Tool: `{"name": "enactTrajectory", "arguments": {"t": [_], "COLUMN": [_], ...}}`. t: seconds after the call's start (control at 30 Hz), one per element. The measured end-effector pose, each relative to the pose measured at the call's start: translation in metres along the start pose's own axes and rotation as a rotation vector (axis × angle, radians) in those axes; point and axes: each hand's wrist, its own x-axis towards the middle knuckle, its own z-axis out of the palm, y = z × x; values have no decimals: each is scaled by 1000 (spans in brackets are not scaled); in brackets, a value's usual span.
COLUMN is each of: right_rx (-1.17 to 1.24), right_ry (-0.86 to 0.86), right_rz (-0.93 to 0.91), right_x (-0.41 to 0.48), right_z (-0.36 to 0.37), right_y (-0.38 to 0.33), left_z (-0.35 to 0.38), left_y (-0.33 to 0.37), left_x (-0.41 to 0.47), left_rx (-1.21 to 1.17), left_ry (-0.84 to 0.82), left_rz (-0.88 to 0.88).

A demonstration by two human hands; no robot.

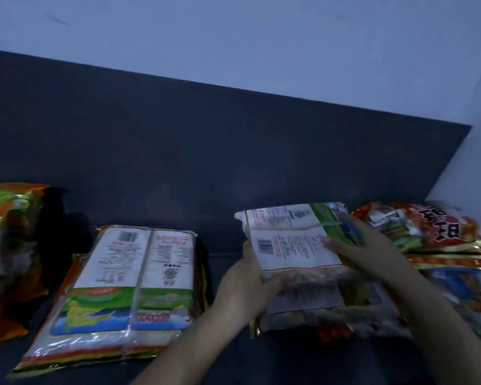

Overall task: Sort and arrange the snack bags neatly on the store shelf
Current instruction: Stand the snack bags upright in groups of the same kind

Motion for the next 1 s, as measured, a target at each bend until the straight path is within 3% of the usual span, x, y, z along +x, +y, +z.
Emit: {"name": "enactTrajectory", "arguments": {"t": [0.17,0.33,0.43,0.53,0.63,0.77,0.87,1.0], "right_rx": [-311,-489,-482,-374,-38,196,178,225], "right_ry": [-12,61,246,281,-9,-521,-570,-577], "right_rz": [109,210,109,-170,-457,-407,-297,-299], "right_x": [4,20,19,11,-10,-27,-29,-33], "right_z": [16,37,55,81,110,170,209,219], "right_y": [54,45,17,-30,-91,-143,-156,-154], "left_z": [75,72,38,-19,-87,-157,-174,-170], "left_y": [8,4,-4,-15,-44,-99,-126,-135], "left_x": [19,29,23,2,-23,-71,-100,-114], "left_rx": [155,218,313,443,671,855,551,199], "left_ry": [-142,-184,-214,-139,-19,151,170,173], "left_rz": [10,0,14,-1,-172,-500,-532,-371]}}
